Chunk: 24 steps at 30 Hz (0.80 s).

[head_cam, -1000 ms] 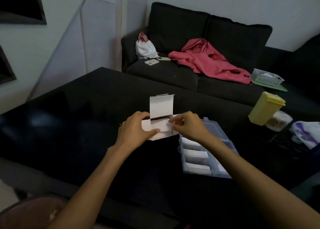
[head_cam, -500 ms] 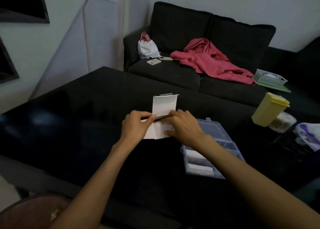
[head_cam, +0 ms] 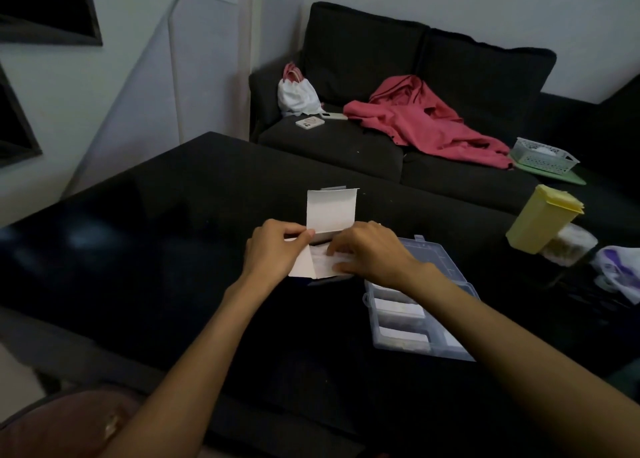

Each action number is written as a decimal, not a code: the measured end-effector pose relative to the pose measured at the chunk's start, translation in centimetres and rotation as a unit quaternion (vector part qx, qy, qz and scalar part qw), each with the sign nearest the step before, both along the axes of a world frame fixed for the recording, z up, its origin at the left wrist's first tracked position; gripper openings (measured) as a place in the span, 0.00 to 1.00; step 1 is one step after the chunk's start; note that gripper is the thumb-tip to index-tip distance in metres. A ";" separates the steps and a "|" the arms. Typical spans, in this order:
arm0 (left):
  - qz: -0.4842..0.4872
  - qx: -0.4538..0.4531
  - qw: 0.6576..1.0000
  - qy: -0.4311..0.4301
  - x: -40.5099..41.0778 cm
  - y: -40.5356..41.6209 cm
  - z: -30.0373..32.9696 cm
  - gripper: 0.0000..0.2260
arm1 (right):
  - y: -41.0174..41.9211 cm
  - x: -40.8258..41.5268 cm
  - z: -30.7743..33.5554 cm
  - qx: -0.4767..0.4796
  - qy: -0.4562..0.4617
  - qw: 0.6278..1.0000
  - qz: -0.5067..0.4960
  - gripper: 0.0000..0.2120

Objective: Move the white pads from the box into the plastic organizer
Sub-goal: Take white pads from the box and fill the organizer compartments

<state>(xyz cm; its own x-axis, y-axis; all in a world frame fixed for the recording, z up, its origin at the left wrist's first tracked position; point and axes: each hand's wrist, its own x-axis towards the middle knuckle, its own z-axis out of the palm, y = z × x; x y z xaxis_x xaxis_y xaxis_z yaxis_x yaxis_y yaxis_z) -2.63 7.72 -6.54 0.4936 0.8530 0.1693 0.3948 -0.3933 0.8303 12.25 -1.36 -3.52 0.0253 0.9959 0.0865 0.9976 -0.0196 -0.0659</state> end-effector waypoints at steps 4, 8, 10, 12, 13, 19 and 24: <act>-0.007 -0.015 1.000 0.004 0.1 0.2 -0.1 0.12 | 0.4 0.0 0.1 -0.032 0.051 0.998 -0.023 0.14; -0.005 -0.023 1.000 -0.005 0.3 0.2 -0.1 0.13 | 1.4 0.2 0.3 -0.097 0.047 0.994 -0.017 0.13; -0.004 -0.030 0.999 -0.015 0.4 0.1 -0.1 0.14 | 2.0 0.3 0.6 -0.106 0.029 0.994 -0.011 0.12; -0.015 -0.081 0.995 -0.047 0.4 0.3 0.0 0.17 | 2.4 0.6 1.2 -0.113 0.024 0.993 -0.010 0.12; -0.020 -0.119 0.991 -0.066 0.4 0.5 0.1 0.20 | 2.5 0.9 1.5 -0.117 0.026 0.993 -0.011 0.11; -0.023 -0.282 0.954 -0.103 0.6 1.1 0.2 0.30 | 3.4 1.6 2.4 -0.101 0.045 0.994 -0.022 0.13; 0.019 -0.268 0.955 -0.127 0.8 1.1 -0.2 0.32 | 3.4 1.8 2.3 -0.059 0.102 0.992 -0.035 0.12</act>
<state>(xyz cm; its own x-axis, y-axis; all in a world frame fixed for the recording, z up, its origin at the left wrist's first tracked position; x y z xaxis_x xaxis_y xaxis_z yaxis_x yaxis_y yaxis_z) -1.81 8.79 -6.75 0.4611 0.8676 -0.1863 0.1597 0.1254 0.9792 14.01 2.07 -1.25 0.1007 0.9940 -0.0438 0.9598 -0.1086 -0.2587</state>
